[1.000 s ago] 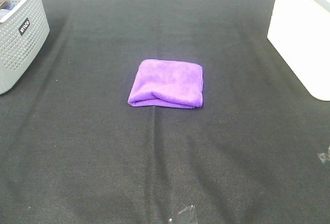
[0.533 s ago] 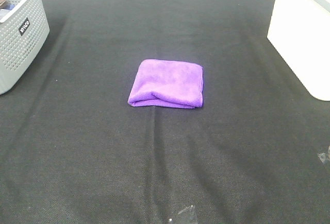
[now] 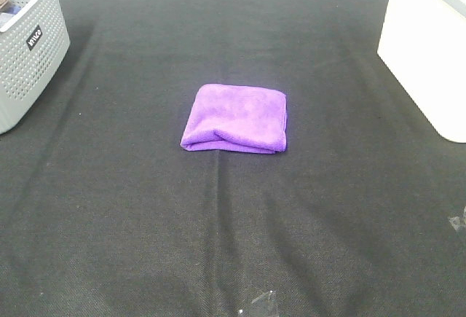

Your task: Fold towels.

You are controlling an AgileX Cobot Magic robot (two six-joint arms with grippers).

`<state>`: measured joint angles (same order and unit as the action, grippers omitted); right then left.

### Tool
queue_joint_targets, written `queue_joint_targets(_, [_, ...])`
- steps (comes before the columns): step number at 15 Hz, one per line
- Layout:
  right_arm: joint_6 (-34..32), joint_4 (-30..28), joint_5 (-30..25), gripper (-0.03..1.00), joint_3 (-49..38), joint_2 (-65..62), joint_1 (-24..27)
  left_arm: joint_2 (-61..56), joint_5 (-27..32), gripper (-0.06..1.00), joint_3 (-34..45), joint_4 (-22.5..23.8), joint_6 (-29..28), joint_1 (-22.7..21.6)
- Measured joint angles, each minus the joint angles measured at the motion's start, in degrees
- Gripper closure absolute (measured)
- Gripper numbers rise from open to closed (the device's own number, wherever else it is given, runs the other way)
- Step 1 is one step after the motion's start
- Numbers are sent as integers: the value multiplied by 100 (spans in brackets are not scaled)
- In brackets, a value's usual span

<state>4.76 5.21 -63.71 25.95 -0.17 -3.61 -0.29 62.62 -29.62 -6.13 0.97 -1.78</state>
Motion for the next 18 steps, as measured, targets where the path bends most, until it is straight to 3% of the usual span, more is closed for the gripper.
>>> queue_joint_targets(5, [0,-11,0,20,0,0,0,0,0,20,0,17,0,0])
queue_joint_targets(7, [0,-11,0,20,0,0,0,0,0,14,0,46,-11,0])
queue_joint_targets(10, [0,-11,0,20,0,0,0,0,0,-3,0,149,-97,0])
queue_joint_targets(18, [-6,-11,0,20,0,0,0,0,0,-4,0,149,-97,0])
